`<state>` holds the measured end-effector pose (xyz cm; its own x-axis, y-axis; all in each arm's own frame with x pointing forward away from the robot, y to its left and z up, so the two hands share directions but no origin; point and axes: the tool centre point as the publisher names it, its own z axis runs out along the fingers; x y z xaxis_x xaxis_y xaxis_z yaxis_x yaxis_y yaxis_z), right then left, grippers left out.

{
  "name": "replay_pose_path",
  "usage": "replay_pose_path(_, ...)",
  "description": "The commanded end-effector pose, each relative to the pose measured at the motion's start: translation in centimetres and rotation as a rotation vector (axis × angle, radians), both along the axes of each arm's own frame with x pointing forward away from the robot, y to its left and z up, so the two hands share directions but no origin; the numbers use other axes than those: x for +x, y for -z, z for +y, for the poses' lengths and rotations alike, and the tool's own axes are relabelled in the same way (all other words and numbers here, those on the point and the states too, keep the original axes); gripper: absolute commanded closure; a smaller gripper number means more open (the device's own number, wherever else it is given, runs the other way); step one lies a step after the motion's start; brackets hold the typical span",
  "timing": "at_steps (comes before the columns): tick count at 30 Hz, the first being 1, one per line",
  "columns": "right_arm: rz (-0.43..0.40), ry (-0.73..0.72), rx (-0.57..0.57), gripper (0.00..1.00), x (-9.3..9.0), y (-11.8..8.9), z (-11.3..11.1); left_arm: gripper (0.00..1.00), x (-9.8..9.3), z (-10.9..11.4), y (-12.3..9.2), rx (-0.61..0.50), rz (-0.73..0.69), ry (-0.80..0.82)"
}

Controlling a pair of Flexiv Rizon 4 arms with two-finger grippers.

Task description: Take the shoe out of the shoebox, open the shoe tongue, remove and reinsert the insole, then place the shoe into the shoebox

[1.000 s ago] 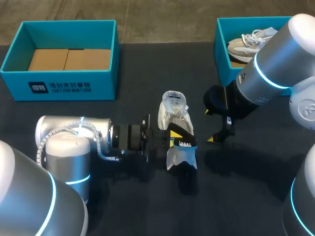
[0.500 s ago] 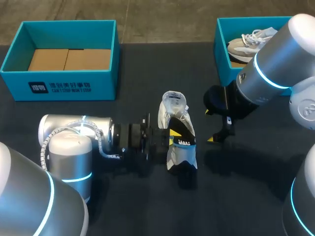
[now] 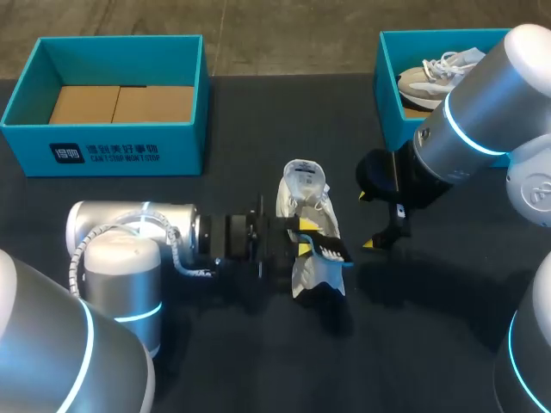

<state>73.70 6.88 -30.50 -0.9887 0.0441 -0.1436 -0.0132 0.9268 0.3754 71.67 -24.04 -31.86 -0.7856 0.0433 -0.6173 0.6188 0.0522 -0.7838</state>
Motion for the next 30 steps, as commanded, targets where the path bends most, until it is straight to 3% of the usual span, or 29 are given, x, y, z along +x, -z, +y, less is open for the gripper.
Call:
replay_pose_path(1, -0.001, 0.001, -0.001, 0.00, 0.0, 0.1, 0.0, 0.83, -0.9, 0.7, -0.4, 0.006, 0.004, -0.012)
replay_pose_path(6, -0.001, 0.001, -0.001, 0.00, 0.0, 0.1, 0.0, 1.00, -1.4, 0.7, 0.0, 0.013, 0.024, -0.017)
replay_pose_path(30, -0.001, 0.001, -0.001, 0.00, 0.0, 0.1, 0.0, 1.00, 1.2, -0.1, 2.5, 0.004, 0.036, -0.073)
